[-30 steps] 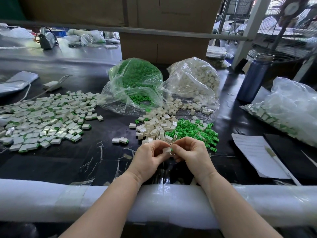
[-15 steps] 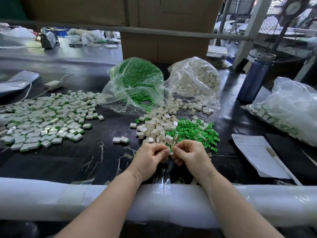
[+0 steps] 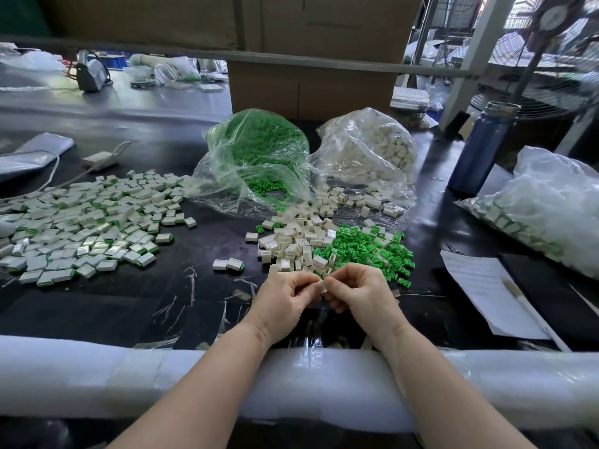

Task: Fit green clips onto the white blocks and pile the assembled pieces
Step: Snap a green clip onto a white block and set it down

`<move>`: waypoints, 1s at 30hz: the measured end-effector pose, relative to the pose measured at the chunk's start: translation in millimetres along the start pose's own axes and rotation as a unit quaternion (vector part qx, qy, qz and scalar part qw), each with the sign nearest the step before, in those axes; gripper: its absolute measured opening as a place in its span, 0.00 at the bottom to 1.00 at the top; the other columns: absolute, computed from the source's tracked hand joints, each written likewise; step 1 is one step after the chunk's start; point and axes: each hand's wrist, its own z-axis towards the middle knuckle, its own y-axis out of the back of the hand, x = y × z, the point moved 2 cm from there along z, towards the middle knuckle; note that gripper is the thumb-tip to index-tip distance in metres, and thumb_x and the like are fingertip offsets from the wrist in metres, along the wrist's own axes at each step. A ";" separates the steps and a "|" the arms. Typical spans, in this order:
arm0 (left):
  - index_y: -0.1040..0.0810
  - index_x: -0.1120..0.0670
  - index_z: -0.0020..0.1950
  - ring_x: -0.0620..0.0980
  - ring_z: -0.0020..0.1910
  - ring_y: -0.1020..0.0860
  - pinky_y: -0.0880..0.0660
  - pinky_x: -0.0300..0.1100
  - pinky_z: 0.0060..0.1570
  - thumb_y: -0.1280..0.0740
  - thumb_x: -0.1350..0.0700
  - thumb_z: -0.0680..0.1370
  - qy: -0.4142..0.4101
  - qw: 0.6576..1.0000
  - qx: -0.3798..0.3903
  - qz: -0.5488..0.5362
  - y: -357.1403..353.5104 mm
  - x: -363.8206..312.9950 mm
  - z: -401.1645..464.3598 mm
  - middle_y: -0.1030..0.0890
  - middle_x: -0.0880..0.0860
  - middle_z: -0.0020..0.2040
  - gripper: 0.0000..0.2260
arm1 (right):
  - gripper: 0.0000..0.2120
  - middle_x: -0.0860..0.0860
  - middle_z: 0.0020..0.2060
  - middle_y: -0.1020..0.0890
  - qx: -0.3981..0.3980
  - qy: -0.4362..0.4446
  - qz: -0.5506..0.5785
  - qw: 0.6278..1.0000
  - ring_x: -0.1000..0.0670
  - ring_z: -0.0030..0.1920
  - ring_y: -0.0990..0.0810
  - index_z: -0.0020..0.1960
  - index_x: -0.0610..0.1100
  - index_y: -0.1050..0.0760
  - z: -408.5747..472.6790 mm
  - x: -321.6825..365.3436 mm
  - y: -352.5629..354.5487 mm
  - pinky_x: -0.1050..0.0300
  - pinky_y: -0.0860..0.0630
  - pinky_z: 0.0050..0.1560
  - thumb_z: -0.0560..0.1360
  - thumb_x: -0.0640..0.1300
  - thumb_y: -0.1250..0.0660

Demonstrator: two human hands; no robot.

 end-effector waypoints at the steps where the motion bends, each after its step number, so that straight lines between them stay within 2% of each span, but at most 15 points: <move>1: 0.18 0.56 0.49 0.50 0.45 0.19 0.23 0.43 0.52 0.34 0.58 0.77 -0.005 1.000 -0.010 -0.001 0.1 -0.7 0.2 0.16 0.53 0.43 0.06 | 0.06 0.51 0.24 0.20 -0.008 0.004 0.012 1.000 0.56 0.25 0.23 0.37 0.38 0.24 0.0 0.2 0.4 0.65 0.26 0.28 0.73 0.34 0.32; 4: 0.18 0.54 0.48 0.48 0.45 0.19 0.23 0.42 0.51 0.33 0.58 0.76 -0.008 0.999 -0.031 -0.011 0.2 -2.4 0.3 0.16 0.52 0.43 0.05 | 0.04 0.50 0.26 0.19 -0.016 0.019 0.025 0.999 0.56 0.26 0.23 0.38 0.38 0.23 0.1 1.0 1.0 0.65 0.25 0.29 0.71 0.34 0.29; 8: 0.20 0.49 0.43 0.53 0.41 0.20 0.23 0.48 0.48 0.33 0.59 0.75 -0.006 0.999 -0.041 0.001 2.0 -2.7 -0.2 0.19 0.51 0.37 0.05 | 0.06 0.51 0.25 0.20 0.002 0.045 0.017 0.999 0.57 0.26 0.24 0.36 0.40 0.22 -0.5 2.3 0.2 0.66 0.27 0.29 0.68 0.34 0.27; 11: 0.21 0.48 0.41 0.51 0.39 0.23 0.23 0.50 0.47 0.33 0.60 0.74 -0.007 0.999 -0.033 0.001 3.1 -3.4 -0.4 0.22 0.49 0.36 0.06 | 0.06 0.52 0.26 0.20 0.015 0.052 0.023 0.998 0.57 0.27 0.24 0.36 0.41 0.21 -0.5 1.3 0.8 0.66 0.27 0.30 0.70 0.34 0.28; 14: 0.21 0.48 0.41 0.49 0.41 0.22 0.23 0.47 0.48 0.34 0.62 0.75 -0.013 0.999 -0.029 -0.044 3.8 -6.8 -0.8 0.20 0.52 0.40 0.09 | 0.04 0.50 0.30 0.19 0.002 0.044 0.059 0.997 0.53 0.30 0.23 0.40 0.41 0.21 0.9 -0.6 2.3 0.62 0.24 0.31 0.73 0.37 0.32; 16: 0.22 0.48 0.41 0.46 0.43 0.23 0.24 0.38 0.48 0.34 0.63 0.75 -0.026 0.998 -0.035 -0.053 4.1 -9.3 -0.9 0.21 0.54 0.45 0.09 | 0.04 0.52 0.32 0.20 0.010 0.041 0.069 0.997 0.55 0.32 0.22 0.43 0.41 0.22 1.6 -1.6 0.3 0.62 0.23 0.32 0.75 0.39 0.34; 18: 0.21 0.49 0.41 0.45 0.44 0.25 0.27 0.30 0.48 0.33 0.62 0.75 -0.034 0.997 -0.040 -0.052 4.4 -10.7 -0.9 0.25 0.54 0.51 0.09 | 0.06 0.54 0.32 0.20 0.036 0.037 0.066 0.996 0.58 0.34 0.21 0.44 0.41 0.22 1.8 -2.2 -3.4 0.64 0.23 0.33 0.77 0.41 0.36; 20: 0.21 0.49 0.42 0.45 0.43 0.26 0.28 0.26 0.46 0.33 0.62 0.75 -0.034 0.997 -0.036 -0.054 4.3 -10.7 -1.2 0.29 0.53 0.54 0.08 | 0.11 0.54 0.31 0.19 0.065 0.025 0.062 0.996 0.57 0.35 0.20 0.43 0.41 0.22 1.8 -1.7 -6.3 0.64 0.23 0.33 0.76 0.47 0.38; 23: 0.22 0.47 0.43 0.47 0.42 0.28 0.29 0.25 0.44 0.33 0.60 0.75 -0.041 0.998 -0.026 -0.038 3.4 -11.5 -2.0 0.32 0.51 0.55 0.07 | 0.15 0.53 0.30 0.18 0.105 0.011 0.054 0.993 0.56 0.34 0.19 0.42 0.42 0.22 1.7 0.1 -6.9 0.65 0.24 0.32 0.72 0.53 0.40; 27: 0.23 0.46 0.44 0.47 0.40 0.29 0.29 0.30 0.48 0.33 0.59 0.75 -0.049 0.998 -0.010 -0.023 2.1 -12.6 -2.2 0.32 0.53 0.57 0.07 | 0.10 0.53 0.28 0.20 0.112 0.016 0.040 0.993 0.57 0.31 0.21 0.39 0.45 0.21 3.1 -1.7 -5.4 0.66 0.25 0.32 0.76 0.45 0.38; 30: 0.23 0.47 0.44 0.47 0.45 0.29 0.29 0.34 0.52 0.33 0.62 0.75 -0.051 0.999 -0.001 -0.009 1.9 -13.5 -2.7 0.32 0.54 0.58 0.08 | 0.09 0.54 0.28 0.20 0.116 0.011 0.039 0.992 0.58 0.31 0.22 0.39 0.45 0.23 4.2 -3.6 -5.0 0.66 0.25 0.33 0.76 0.44 0.37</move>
